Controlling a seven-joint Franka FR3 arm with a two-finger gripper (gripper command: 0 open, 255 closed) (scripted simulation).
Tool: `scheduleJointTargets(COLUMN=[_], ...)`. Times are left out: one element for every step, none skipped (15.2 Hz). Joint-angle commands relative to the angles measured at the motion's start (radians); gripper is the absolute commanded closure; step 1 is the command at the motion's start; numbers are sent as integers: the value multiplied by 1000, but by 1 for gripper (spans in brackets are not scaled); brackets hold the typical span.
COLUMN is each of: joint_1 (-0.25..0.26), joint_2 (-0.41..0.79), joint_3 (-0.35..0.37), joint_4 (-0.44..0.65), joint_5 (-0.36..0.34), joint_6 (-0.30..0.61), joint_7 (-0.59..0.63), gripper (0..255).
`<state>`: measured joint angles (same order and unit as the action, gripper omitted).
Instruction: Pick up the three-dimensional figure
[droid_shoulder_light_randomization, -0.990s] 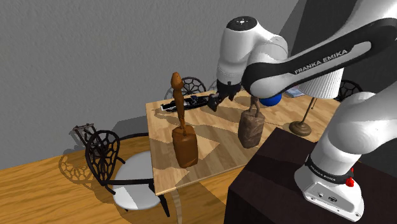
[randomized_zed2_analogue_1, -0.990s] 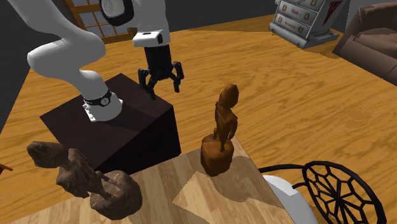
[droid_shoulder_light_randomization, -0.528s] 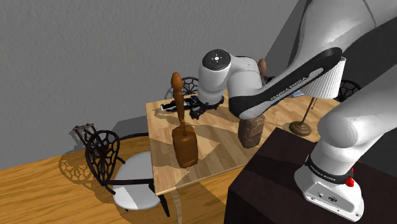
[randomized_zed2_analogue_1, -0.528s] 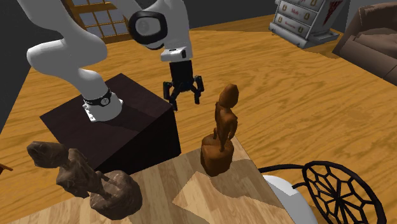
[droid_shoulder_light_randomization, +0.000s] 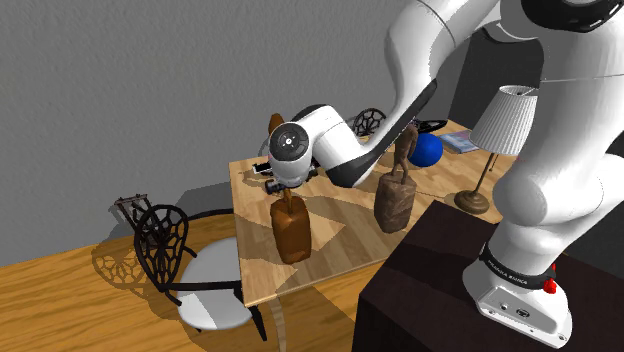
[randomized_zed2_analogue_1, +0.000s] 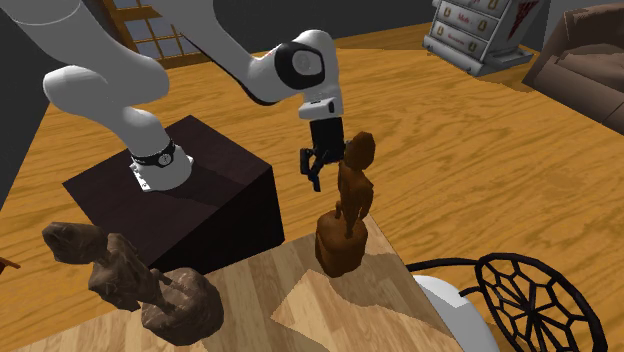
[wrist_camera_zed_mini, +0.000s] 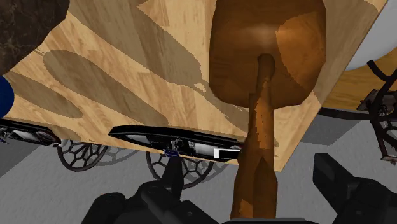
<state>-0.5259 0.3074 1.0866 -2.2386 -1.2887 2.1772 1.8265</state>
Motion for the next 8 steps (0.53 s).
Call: scheduleJointTargets(joint_1=[83, 93, 101, 109, 117, 125, 133, 141], joint_2=[92, 104, 117, 130, 142, 155, 168, 180], joint_3=[-64, -74, -83, -91, -100, -108, -117, -125], joint_4=[57, 58, 59, 59, 60, 62, 63, 65], joint_5=[-103, -116, -130, -143, -157, -170, -183, -196], joint_6=[-70, -72, -75, -78, -81, -83, -86, -88], joint_7=[77, 88, 99, 110, 121, 131, 142, 152], gripper=[0, 0, 0, 0, 0, 0, 0, 0])
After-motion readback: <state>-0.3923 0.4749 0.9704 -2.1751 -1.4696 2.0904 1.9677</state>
